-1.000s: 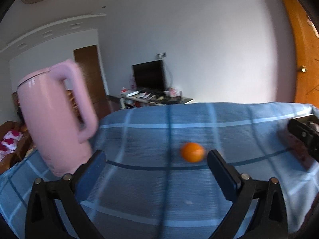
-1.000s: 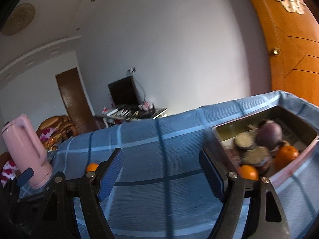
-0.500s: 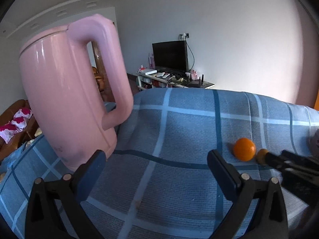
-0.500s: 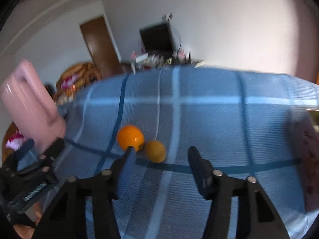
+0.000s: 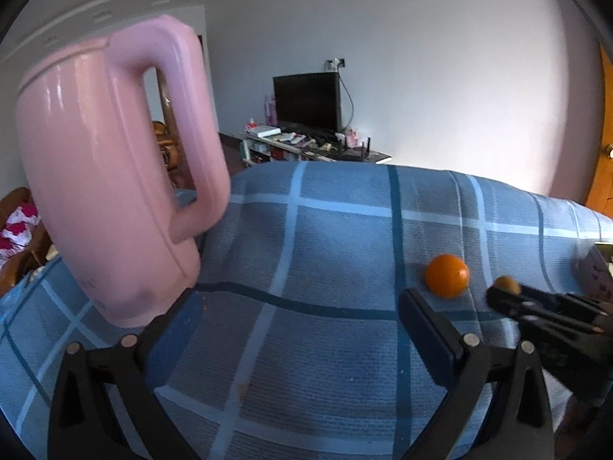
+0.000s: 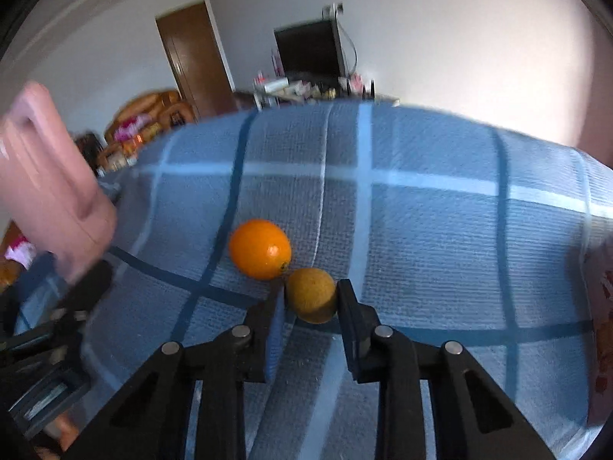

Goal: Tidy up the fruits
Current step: 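Grasp the small yellow fruit with the right gripper while the left grasps the orange, then carry the orange and yellow fruit over the pink tin with both grippers, then lower the orange and yellow fruit into the tin and open both grippers, then withdraw both grippers up and away from the tin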

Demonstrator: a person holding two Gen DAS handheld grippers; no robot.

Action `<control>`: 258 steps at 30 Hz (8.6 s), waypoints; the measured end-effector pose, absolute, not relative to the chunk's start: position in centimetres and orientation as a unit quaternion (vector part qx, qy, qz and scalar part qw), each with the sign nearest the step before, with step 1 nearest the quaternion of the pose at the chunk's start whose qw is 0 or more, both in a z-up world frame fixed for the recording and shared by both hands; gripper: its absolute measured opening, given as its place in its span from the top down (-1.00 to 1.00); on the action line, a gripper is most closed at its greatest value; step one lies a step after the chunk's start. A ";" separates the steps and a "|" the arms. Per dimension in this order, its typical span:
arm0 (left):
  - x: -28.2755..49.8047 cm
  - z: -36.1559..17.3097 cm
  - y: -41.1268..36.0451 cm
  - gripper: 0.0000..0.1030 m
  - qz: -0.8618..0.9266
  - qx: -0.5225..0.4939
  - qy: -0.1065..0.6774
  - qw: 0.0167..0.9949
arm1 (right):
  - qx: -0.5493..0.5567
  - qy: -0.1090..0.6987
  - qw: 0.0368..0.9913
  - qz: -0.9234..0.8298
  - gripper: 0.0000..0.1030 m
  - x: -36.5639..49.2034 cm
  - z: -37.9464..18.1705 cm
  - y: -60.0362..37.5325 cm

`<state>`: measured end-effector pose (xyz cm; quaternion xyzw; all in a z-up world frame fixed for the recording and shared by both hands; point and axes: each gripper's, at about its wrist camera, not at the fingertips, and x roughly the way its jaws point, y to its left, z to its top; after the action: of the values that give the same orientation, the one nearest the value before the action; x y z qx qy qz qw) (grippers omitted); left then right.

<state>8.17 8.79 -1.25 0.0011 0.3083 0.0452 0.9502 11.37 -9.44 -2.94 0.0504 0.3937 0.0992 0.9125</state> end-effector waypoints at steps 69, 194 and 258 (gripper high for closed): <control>1.6 0.1 1.6 0.17 -0.012 -0.034 0.259 0.965 | 0.013 0.197 0.980 0.038 0.43 -0.5 1.3 -14.0; 4.8 0.1 -32.2 0.17 -0.232 0.036 0.305 0.923 | 0.058 0.293 0.950 -0.095 0.43 1.7 0.3 -44.9; 1.8 1.6 -28.4 -1.00 -0.136 0.033 0.223 0.965 | 0.095 0.083 0.982 -0.140 -0.71 -5.2 3.8 -45.6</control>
<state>1.75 -28.40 1.61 0.0328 0.2228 -0.1361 0.9647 -5.24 -45.61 3.78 0.0948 0.0832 -0.1401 0.9821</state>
